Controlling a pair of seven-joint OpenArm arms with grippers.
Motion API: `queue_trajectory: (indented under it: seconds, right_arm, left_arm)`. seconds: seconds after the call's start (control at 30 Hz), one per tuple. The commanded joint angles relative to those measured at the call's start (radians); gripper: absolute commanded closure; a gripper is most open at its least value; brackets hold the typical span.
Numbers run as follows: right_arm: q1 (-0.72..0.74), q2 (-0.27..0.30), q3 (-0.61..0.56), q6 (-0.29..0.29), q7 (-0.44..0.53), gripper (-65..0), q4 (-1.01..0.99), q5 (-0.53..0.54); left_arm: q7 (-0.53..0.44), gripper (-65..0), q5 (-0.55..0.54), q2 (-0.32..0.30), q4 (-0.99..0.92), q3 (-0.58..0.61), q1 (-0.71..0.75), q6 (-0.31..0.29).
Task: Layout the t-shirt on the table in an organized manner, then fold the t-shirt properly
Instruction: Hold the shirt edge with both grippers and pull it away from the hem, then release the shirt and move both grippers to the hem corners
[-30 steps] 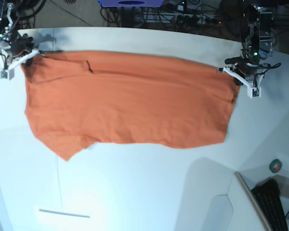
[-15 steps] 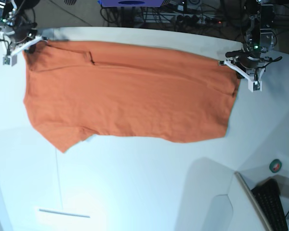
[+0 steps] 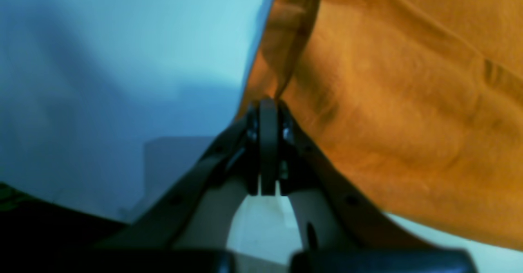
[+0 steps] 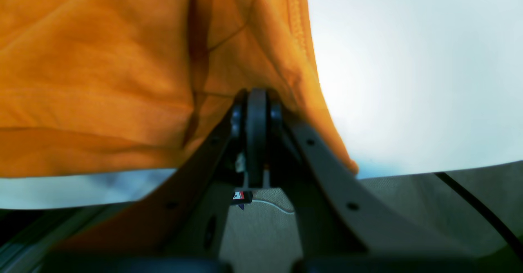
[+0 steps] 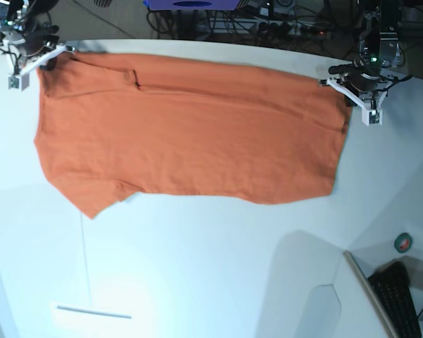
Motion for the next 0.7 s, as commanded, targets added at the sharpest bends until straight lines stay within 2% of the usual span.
queue_trajectory:
  seconds: [0.0, 0.13, 0.2, 0.33, 0.53, 0.67]
  right_arm:
    - [-0.019, 0.007, 0.001, -0.014, -0.034, 0.0, 0.022, -0.019]
    - [-0.035, 0.007, 0.001, -0.014, -0.034, 0.0, 0.085, -0.019]
    - [-0.042, 0.007, 0.001, -0.014, -0.035, 0.0, 0.11, -0.019]
    - [-0.037, 0.007, 0.001, -0.014, -0.035, 0.0, 0.125, -0.019]
    - [-0.009, 0.016, 0.001, -0.014, -0.034, 0.0, 0.194, -0.019]
    - [0.083, 0.065, -0.007, -0.006, -0.035, 0.0, 0.251, -0.019]
  left_arm:
    - [-0.016, 0.0, 0.005, -0.017, 0.028, -0.01, -0.001, 0.008]
    - [-0.015, 0.0, 0.005, -0.018, 0.081, -0.01, 0.002, 0.008]
    - [0.022, 0.0, 0.005, -0.02, 0.104, -0.012, 0.002, 0.008]
    - [0.102, 0.0, 0.004, -0.013, 0.168, -0.07, 0.002, 0.008]
    - [0.11, 0.0, 0.005, -0.018, 0.22, -0.15, 0.004, 0.005]
    - [0.11, 0.0, 0.008, -0.024, 0.216, -0.199, 0.0, 0.004]
